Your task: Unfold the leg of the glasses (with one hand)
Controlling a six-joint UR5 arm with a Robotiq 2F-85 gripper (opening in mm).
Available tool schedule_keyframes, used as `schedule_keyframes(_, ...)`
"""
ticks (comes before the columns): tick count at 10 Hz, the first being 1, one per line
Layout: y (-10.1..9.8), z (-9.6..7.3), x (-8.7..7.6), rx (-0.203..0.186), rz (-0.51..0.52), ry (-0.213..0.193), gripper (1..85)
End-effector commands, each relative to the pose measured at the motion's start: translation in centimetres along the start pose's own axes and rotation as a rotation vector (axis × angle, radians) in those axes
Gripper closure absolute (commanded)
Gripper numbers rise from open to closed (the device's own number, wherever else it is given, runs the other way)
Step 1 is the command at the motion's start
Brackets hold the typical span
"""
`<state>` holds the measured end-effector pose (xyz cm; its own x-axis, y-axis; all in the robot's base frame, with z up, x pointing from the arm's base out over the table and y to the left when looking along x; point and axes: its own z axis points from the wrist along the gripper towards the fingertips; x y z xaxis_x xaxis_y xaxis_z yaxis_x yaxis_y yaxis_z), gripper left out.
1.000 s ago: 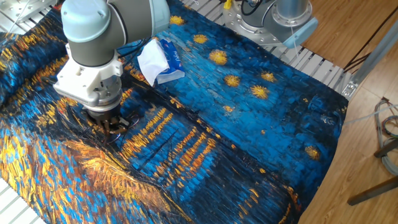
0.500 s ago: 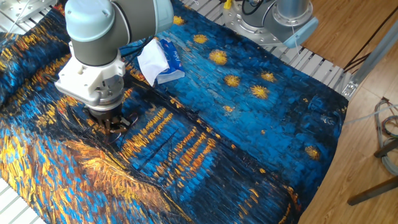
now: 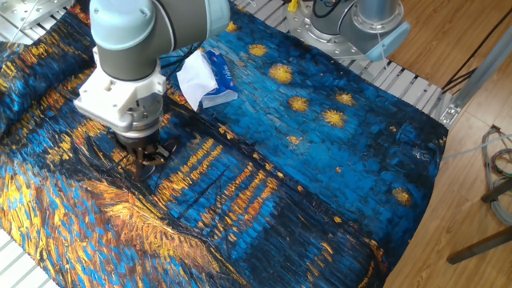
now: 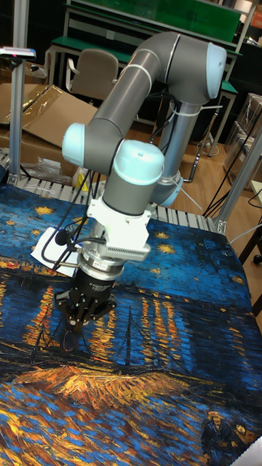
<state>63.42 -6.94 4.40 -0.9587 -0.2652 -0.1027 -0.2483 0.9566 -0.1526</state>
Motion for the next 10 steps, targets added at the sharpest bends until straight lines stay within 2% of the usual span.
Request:
schedule_keyframes(1,-0.3,-1.0,0.6,0.013,0.012,0.002,81.3)
schedule_keyframes(4,-0.9,-1.8,0.5,0.043,0.011,-0.017,82.7)
schedule_keyframes(5,-0.9,-1.9,0.6,0.045,0.012,-0.018,83.0)
schedule_keyframes(6,-0.4,-1.9,0.8,0.026,0.013,-0.011,82.7)
schedule_keyframes(7,0.4,-1.8,1.0,-0.01,0.001,0.001,75.3)
schedule_keyframes(9,0.5,-1.4,1.9,-0.024,-0.049,0.039,62.7)
schedule_keyframes(10,0.4,-1.1,2.2,-0.033,-0.078,0.051,53.7)
